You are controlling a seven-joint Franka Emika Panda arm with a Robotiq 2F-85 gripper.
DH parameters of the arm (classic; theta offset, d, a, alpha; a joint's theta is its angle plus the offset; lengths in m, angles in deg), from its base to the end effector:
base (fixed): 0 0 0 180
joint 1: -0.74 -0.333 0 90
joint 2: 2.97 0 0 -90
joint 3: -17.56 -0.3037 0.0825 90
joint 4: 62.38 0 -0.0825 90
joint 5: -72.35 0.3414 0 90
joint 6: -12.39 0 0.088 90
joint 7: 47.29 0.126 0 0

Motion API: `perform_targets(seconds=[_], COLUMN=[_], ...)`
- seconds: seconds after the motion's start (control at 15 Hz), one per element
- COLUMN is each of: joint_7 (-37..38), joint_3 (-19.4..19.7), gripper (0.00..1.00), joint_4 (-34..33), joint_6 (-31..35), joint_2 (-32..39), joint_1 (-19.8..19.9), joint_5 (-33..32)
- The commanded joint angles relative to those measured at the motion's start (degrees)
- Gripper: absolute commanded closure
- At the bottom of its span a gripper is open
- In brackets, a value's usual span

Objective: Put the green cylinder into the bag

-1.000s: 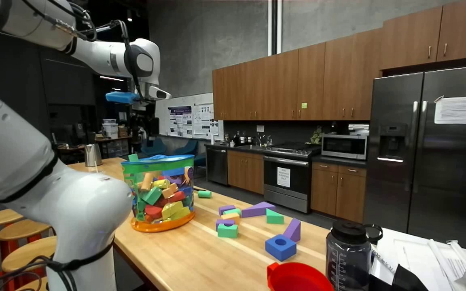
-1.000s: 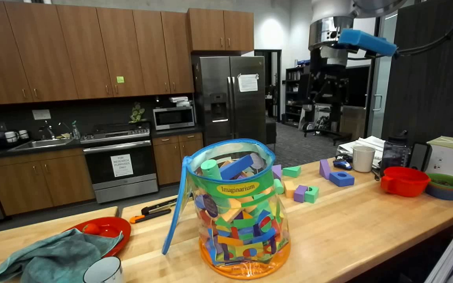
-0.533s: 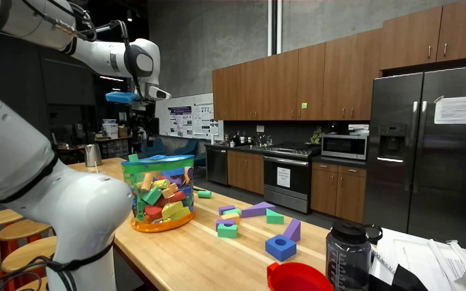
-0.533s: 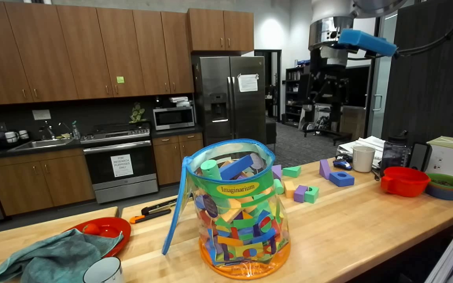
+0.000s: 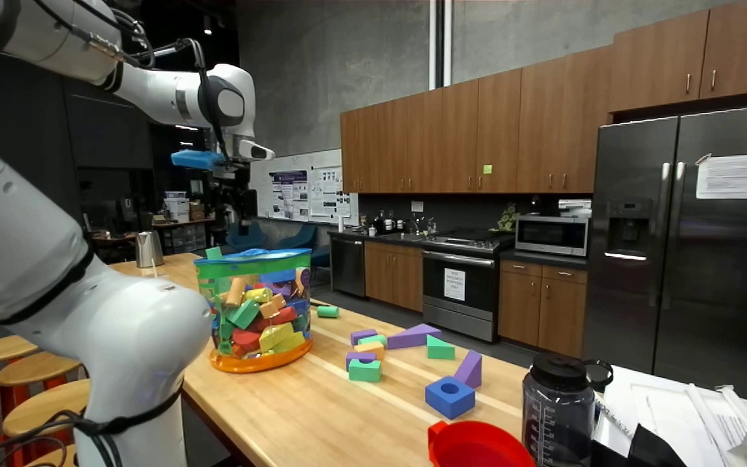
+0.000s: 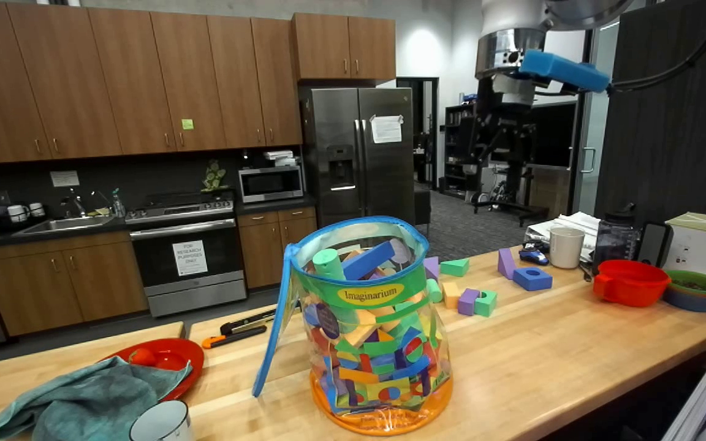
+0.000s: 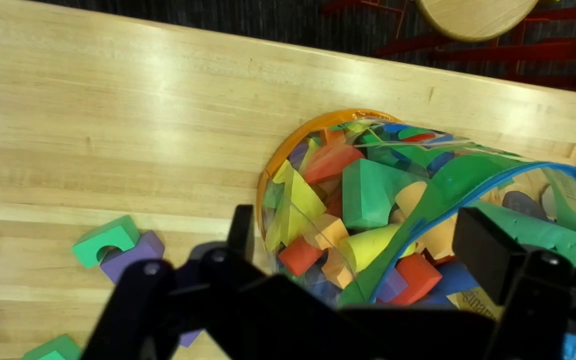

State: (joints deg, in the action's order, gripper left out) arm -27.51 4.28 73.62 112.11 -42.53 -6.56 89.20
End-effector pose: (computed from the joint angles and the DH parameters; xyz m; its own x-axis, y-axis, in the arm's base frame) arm 0.2834 0.1551 0.5362 0.9970 -0.0771 -0.0079 -0.0774 -0.9856 -0.1507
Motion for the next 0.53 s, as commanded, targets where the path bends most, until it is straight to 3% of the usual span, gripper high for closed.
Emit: perform_targets(seconds=[0.0, 0.47], joint_7=[1.0, 4.4], joint_3=[-1.1, -2.3], gripper=[0.0, 0.0], joint_4=[-0.5, -0.8], joint_6=[4.2, 12.5], joint_2=[1.7, 6.0], joint_1=[1.3, 3.6], joint_5=[-0.6, -4.7])
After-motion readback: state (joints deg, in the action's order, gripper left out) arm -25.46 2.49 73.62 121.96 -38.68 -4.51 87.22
